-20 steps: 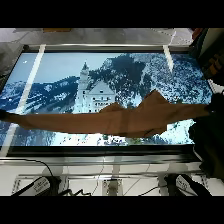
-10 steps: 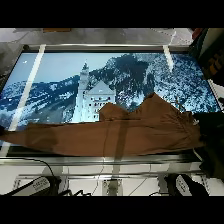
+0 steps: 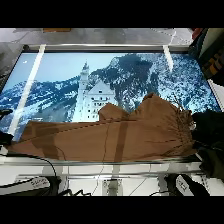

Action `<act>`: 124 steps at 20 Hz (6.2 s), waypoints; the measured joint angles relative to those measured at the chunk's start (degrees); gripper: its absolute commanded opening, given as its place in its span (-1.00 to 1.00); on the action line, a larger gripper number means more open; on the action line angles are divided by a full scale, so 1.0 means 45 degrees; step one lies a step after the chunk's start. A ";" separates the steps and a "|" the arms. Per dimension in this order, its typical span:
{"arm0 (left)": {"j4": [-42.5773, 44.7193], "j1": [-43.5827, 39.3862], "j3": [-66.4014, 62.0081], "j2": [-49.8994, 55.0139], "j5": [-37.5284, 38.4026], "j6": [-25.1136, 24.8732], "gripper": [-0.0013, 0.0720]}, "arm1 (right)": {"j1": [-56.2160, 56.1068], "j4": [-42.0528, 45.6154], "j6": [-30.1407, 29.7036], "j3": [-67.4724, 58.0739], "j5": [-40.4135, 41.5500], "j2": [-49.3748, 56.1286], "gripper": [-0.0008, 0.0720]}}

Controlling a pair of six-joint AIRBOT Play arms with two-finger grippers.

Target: Fold the clothes and pants, and hang the long-sleeved shirts on hangers.

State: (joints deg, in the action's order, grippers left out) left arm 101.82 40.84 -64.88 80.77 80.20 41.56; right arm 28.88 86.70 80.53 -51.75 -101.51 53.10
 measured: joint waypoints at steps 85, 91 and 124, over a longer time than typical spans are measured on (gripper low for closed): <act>-0.3575 -0.7645 -0.8903 0.3769 -0.7281 0.5629 -0.93 | 0.0005 -0.0913 -0.0005 0.0121 1.0302 0.0738 0.93; -0.3390 -0.7669 -0.8898 0.5367 -0.9845 0.5629 -0.93 | 0.0000 -0.1015 -0.0005 0.0151 1.0690 0.1107 0.93; -0.7728 -0.5047 -0.9107 0.8174 -0.7349 1.4348 -0.93 | 0.0000 -0.2307 -0.0010 0.0175 1.1497 0.2016 0.93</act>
State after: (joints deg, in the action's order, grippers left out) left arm 67.05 18.13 -105.86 117.56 47.13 106.13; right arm 28.88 76.31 80.49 -50.96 -49.78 62.17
